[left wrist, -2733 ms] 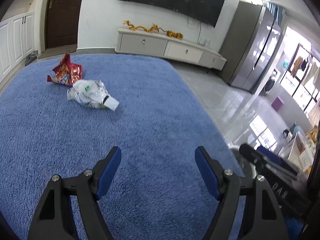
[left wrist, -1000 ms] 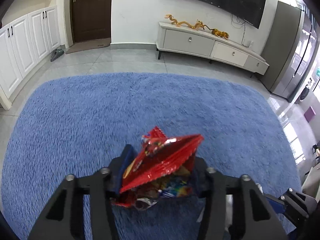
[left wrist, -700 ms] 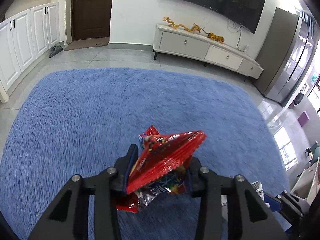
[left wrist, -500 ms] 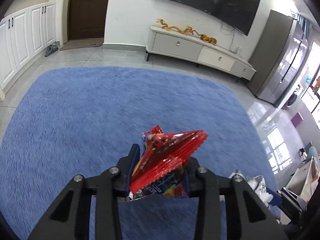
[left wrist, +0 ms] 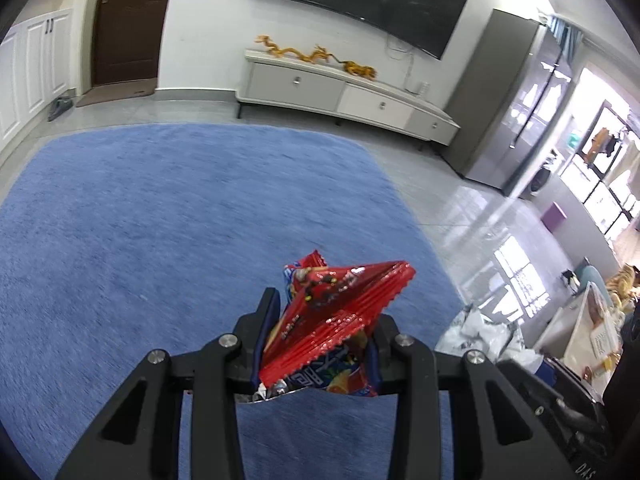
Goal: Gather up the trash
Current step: 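Carry the red chip bag and white wrapper over the trash bin with both tools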
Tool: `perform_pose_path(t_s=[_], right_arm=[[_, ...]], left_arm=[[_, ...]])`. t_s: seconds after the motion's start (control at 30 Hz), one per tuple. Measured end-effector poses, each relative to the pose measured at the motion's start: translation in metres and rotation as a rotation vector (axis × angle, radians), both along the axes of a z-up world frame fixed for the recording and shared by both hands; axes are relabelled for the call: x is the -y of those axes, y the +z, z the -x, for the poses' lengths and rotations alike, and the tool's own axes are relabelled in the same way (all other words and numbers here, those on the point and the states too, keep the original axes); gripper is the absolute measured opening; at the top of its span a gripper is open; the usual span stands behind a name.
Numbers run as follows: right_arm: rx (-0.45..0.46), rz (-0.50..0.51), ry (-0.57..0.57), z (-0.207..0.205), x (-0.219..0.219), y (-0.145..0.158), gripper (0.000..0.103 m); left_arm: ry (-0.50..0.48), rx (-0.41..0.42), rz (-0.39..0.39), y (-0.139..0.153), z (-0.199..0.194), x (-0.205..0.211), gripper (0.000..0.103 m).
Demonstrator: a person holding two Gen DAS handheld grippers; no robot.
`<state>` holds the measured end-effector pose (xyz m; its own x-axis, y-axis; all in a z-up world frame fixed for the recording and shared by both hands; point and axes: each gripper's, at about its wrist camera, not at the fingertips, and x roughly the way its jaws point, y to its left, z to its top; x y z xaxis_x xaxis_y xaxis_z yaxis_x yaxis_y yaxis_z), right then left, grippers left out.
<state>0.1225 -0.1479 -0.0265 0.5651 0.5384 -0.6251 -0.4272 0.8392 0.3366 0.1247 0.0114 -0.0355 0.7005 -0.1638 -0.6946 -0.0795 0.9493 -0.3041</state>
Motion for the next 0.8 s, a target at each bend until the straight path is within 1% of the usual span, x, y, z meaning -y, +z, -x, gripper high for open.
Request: perform_pose_path(t_s=[0.27, 0.57, 0.8], right_arm=[[0.032, -0.013, -0.105, 0.026, 0.043, 0.015, 0.041], [0.065, -0.042, -0.219, 0.046, 0.089, 0.031, 0.041], [0.105, -0.062, -0.291, 0.060, 0.123, 0.044, 0.041]], left_arm=[[-0.066, 0.010, 0.039, 0.009, 0.012, 0.035, 0.035], [-0.104, 0.032, 0.043, 0.022, 0.022, 0.058, 0.035], [-0.135, 0.044, 0.031, 0.031, 0.025, 0.080, 0.035]])
